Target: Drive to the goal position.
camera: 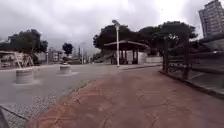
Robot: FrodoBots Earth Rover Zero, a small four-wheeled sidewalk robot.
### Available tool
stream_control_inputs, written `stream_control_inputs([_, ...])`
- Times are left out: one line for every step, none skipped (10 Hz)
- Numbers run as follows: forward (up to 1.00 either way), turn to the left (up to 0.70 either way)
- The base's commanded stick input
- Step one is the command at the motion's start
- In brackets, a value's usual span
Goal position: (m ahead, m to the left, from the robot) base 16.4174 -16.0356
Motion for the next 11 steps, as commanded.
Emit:
stream_control_inputs([0.00,0.00])
stream_control_inputs([0.00,0.00])
stream_control_inputs([0.00,0.00])
stream_control_inputs([0.00,0.00])
stream_control_inputs([0.46,0.00])
stream_control_inputs([0.81,0.00])
stream_control_inputs([0.75,-0.23])
stream_control_inputs([0.79,-0.34])
stream_control_inputs([0.82,-0.07])
stream_control_inputs([0.84,0.00])
stream_control_inputs([0.85,0.00])
